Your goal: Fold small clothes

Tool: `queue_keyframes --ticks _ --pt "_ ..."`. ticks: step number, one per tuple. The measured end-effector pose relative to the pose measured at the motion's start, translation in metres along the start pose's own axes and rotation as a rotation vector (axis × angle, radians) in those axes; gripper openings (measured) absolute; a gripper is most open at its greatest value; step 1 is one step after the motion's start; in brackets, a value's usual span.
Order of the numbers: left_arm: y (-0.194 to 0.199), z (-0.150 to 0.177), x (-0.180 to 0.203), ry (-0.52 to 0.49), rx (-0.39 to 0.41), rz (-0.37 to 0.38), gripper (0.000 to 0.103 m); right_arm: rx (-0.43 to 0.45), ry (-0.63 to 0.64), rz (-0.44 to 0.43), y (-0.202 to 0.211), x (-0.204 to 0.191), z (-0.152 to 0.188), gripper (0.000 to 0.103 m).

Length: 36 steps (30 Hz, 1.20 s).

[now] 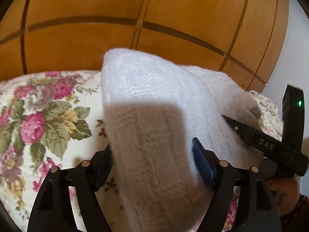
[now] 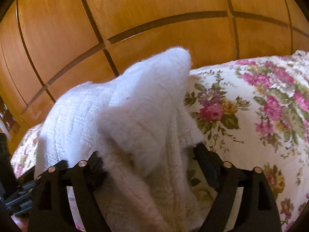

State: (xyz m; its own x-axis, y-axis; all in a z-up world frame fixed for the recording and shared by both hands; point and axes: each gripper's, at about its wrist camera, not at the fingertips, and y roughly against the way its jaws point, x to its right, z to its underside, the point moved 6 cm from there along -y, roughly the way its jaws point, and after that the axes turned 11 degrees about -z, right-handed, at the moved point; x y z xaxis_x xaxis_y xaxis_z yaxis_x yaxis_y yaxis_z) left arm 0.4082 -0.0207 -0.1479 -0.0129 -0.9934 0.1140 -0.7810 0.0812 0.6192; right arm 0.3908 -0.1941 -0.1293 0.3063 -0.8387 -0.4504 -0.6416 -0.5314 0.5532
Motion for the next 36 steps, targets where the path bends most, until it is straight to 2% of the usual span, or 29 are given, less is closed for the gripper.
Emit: queue_keyframes --ticks 4,9,11,12,13,16,19,21,24,28,34,36 --pt "0.014 0.002 0.003 -0.028 0.054 -0.059 0.076 0.031 0.022 0.059 0.009 -0.003 0.004 0.09" --pt "0.03 0.005 -0.005 -0.008 0.094 -0.104 0.076 0.098 0.078 0.152 0.033 -0.011 0.011 0.095" --pt "0.031 0.008 -0.008 -0.001 0.085 -0.12 0.076 0.111 0.088 0.207 0.04 -0.012 0.015 0.098" --pt "0.032 0.01 -0.009 0.0 0.074 -0.133 0.076 0.1 0.079 0.283 0.044 -0.008 0.019 0.099" --pt "0.03 0.011 -0.01 -0.003 0.067 -0.141 0.077 0.091 0.071 0.32 0.047 -0.004 0.017 0.1" --pt "0.029 0.015 -0.01 -0.021 0.045 -0.173 0.079 0.071 0.038 0.392 0.051 0.005 0.021 0.101" --pt "0.03 0.02 -0.011 -0.027 0.029 -0.186 0.079 0.046 0.023 0.401 0.051 0.01 0.024 0.101" --pt "0.036 0.022 -0.011 -0.028 0.03 -0.19 0.079 0.062 0.027 0.375 0.055 0.008 0.025 0.101" --pt "0.046 0.026 -0.013 -0.015 0.037 -0.202 0.092 0.123 0.027 0.322 0.067 0.003 0.026 0.101" --pt "0.071 0.033 -0.016 0.018 0.085 -0.24 0.098 0.179 0.009 0.34 0.091 0.0 0.032 0.101" --pt "0.102 0.043 -0.015 0.025 0.144 -0.333 0.099 0.26 0.078 0.337 0.123 -0.026 0.045 0.101" --pt "0.111 0.047 -0.013 0.023 0.16 -0.339 0.099 0.262 0.113 0.337 0.129 -0.035 0.051 0.101"
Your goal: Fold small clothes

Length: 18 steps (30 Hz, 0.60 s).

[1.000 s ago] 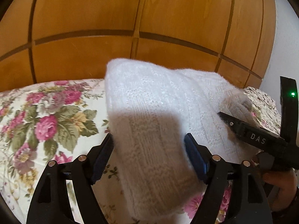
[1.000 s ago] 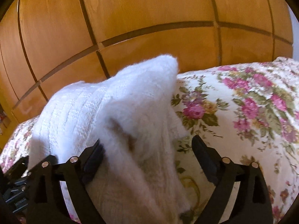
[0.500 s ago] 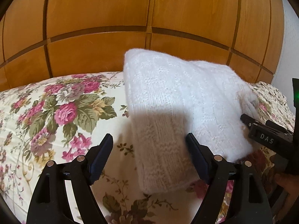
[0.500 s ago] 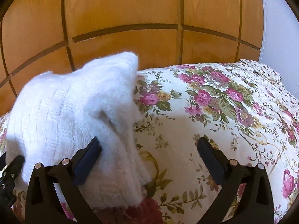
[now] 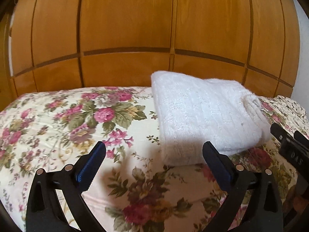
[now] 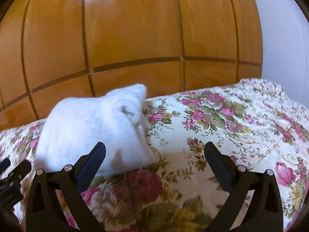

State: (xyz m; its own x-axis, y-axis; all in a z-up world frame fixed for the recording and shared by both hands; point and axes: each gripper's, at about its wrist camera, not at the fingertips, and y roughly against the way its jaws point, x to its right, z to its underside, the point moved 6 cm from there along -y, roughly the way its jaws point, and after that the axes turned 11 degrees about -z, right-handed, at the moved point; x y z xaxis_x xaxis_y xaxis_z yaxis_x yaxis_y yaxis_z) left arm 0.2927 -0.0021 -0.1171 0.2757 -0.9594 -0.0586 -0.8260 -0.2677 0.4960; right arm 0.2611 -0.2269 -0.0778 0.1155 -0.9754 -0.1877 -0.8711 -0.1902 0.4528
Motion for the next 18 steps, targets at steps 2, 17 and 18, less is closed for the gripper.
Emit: queue_keyframes --ticks 2,17,18 --pt "0.005 0.001 -0.003 0.002 0.002 0.012 0.099 0.006 0.026 0.001 0.01 -0.005 0.002 0.101" --pt "0.069 0.01 -0.011 -0.024 0.026 -0.049 0.099 -0.093 0.05 -0.002 0.072 -0.011 0.021 0.101" --pt "0.073 0.01 -0.01 -0.029 0.026 -0.048 0.099 -0.097 0.051 -0.005 0.075 -0.012 0.023 0.101"
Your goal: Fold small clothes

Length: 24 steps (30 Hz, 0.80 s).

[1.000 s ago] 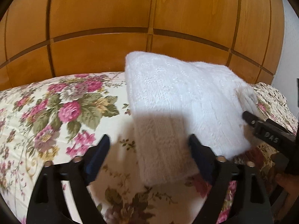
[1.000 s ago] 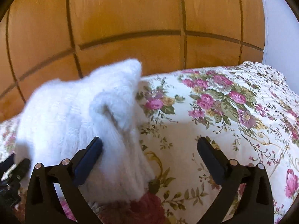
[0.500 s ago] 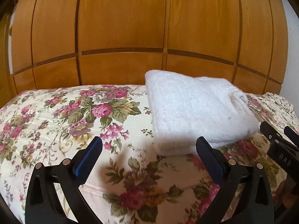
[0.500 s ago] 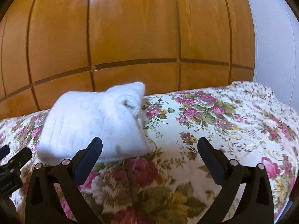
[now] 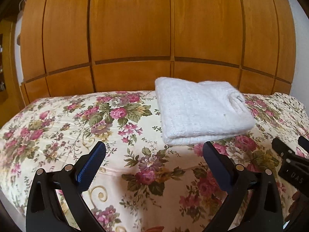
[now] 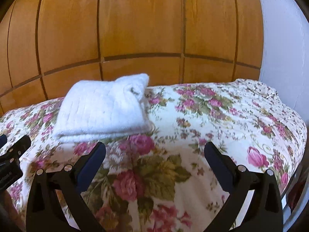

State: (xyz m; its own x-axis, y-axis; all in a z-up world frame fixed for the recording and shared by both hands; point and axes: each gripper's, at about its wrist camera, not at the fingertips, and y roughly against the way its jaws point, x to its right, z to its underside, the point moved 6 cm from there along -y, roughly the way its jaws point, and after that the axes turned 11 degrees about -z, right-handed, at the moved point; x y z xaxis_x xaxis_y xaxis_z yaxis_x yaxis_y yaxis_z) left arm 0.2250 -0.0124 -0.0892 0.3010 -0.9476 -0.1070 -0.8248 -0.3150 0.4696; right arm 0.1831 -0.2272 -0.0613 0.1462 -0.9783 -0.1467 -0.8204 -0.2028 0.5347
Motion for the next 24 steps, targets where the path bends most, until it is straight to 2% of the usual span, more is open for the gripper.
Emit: queue_keyframes --ticks 5,11,24 --pt "0.015 -0.003 0.001 -0.018 0.017 -0.003 0.099 0.038 0.028 -0.029 0.019 -0.013 -0.005 0.101" --pt "0.028 -0.013 -0.006 0.009 0.037 -0.013 0.099 0.102 0.062 0.004 0.037 -0.02 -0.021 0.101" --pt "0.033 -0.014 -0.01 0.005 0.042 -0.023 0.099 0.092 0.046 -0.034 0.038 -0.025 -0.023 0.101"
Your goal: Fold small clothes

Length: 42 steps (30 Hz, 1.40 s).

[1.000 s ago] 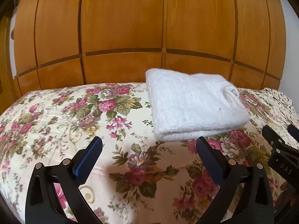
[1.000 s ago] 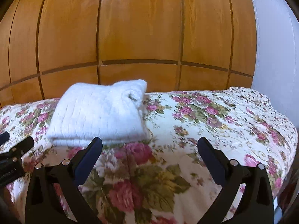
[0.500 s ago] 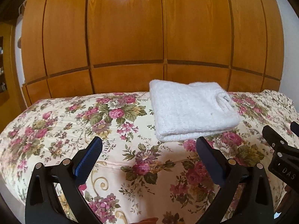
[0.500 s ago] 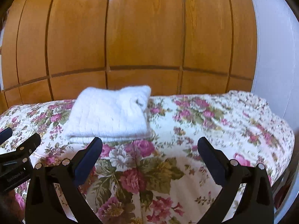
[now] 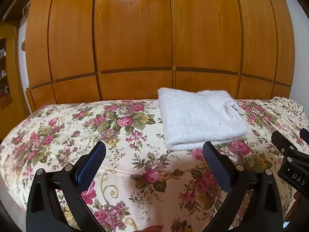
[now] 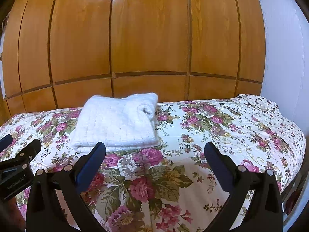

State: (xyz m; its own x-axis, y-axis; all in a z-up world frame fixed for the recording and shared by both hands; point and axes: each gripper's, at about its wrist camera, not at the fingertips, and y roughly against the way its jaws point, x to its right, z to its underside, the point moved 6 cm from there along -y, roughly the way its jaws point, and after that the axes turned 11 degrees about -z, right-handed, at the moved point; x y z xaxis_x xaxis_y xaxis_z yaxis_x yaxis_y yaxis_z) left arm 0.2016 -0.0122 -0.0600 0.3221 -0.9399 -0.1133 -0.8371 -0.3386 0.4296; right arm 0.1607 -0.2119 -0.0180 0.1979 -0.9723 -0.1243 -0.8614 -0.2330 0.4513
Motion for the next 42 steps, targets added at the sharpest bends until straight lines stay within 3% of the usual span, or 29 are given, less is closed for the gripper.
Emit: queue_keyframes --ticks 42 --pt "-0.007 0.0067 0.0017 -0.005 -0.039 0.009 0.099 -0.032 -0.004 -0.015 -0.0051 -0.0008 0.0069 0.101"
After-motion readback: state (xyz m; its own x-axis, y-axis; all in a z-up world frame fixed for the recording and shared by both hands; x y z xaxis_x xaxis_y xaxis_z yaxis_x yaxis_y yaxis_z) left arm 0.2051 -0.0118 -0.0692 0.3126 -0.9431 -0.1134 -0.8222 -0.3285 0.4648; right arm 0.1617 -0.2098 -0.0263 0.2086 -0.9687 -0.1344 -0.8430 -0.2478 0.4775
